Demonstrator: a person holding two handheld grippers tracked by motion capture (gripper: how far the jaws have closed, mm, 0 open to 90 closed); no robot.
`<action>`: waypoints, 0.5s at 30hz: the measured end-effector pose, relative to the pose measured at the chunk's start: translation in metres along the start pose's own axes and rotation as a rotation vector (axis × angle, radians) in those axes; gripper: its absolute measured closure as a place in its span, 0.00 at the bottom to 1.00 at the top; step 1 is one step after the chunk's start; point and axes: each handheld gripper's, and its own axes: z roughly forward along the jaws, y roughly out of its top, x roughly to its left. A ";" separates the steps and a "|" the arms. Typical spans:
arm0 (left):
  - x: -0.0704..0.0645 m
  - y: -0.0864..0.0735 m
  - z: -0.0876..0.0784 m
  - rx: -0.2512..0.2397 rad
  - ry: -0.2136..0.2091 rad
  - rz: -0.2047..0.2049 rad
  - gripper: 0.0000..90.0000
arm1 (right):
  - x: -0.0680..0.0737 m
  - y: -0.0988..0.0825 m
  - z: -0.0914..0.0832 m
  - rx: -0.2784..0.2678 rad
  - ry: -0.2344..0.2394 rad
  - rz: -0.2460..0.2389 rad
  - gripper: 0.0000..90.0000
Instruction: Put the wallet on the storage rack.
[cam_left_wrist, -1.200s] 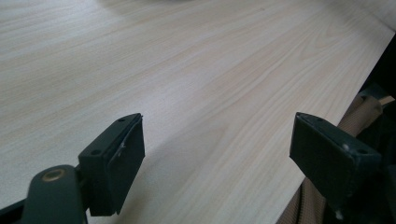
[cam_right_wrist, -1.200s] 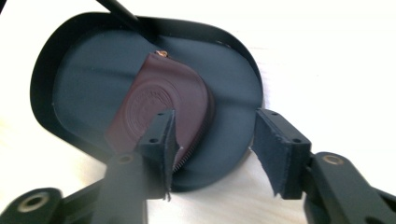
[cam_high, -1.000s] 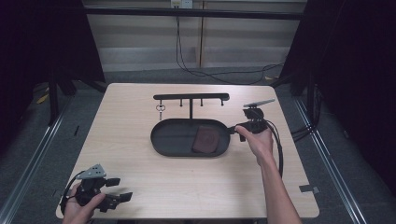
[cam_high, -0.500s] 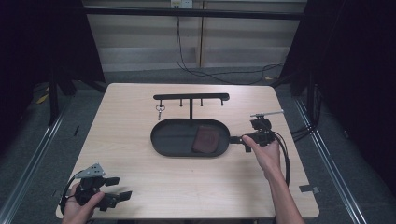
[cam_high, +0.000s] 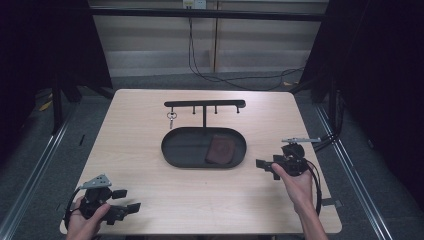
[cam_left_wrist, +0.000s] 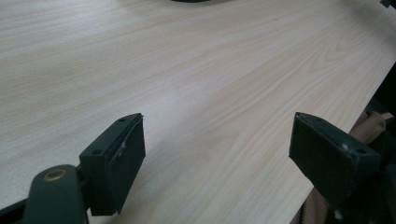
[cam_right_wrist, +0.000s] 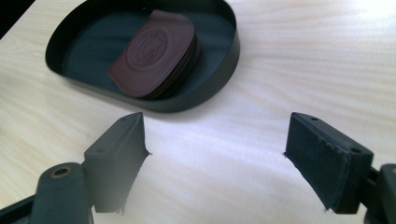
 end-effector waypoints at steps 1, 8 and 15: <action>0.000 0.000 0.000 0.000 0.000 0.000 0.20 | 0.001 -0.003 -0.002 0.001 -0.002 -0.006 0.22; 0.000 0.000 0.000 -0.004 0.007 0.004 0.20 | 0.005 -0.025 -0.012 0.000 0.005 -0.026 0.22; 0.000 0.000 0.000 -0.015 0.006 0.000 0.20 | 0.007 -0.044 -0.019 -0.011 0.011 -0.036 0.21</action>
